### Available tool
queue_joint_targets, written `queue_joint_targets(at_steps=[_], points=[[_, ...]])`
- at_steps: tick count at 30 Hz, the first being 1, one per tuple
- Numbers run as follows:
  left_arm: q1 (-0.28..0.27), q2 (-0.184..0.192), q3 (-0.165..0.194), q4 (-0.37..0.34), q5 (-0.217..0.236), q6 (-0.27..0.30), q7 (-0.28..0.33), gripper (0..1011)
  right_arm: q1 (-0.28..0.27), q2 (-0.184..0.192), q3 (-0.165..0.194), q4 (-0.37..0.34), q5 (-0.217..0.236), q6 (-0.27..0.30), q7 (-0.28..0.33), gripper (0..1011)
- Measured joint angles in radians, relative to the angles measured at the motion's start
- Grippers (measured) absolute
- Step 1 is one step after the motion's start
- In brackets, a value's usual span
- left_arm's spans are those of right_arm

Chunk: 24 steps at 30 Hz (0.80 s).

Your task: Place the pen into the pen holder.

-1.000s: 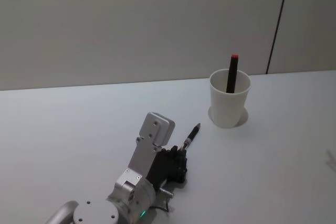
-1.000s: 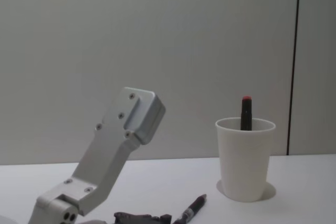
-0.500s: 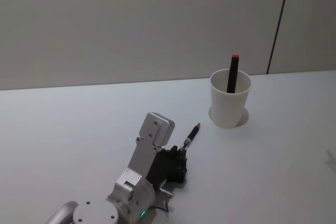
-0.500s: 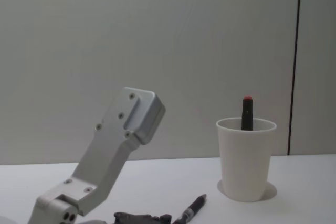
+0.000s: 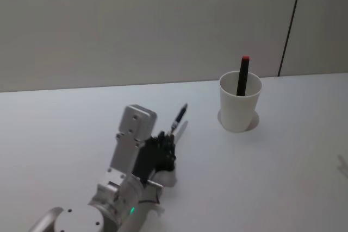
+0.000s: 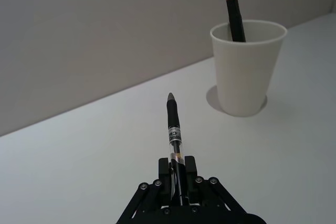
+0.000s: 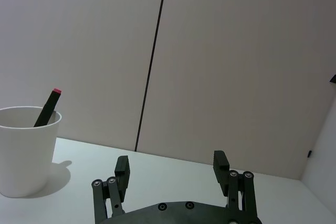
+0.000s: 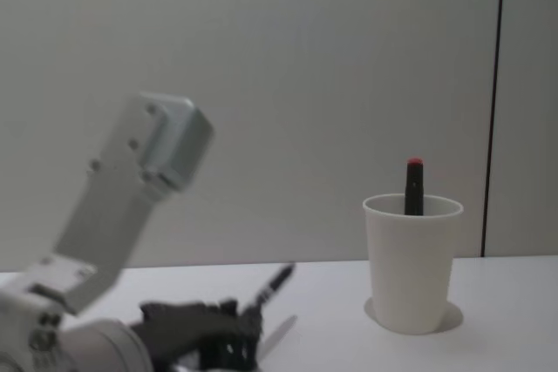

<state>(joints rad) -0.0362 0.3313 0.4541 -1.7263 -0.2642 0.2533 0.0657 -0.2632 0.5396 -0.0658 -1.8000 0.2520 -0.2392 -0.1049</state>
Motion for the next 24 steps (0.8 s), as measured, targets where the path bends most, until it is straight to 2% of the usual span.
queue_joint_targets(at_steps=[7,24], points=[[0.011,0.021,-0.028,-0.035,-0.018,-0.064,0.035,169,0.0,0.0,0.0,0.0,0.0,0.0,0.0,1001],[0.009,0.068,-0.119,-0.116,-0.068,-0.265,0.117,170,0.01,-0.003,0.001,0.004,0.007,0.005,0.012,1002]])
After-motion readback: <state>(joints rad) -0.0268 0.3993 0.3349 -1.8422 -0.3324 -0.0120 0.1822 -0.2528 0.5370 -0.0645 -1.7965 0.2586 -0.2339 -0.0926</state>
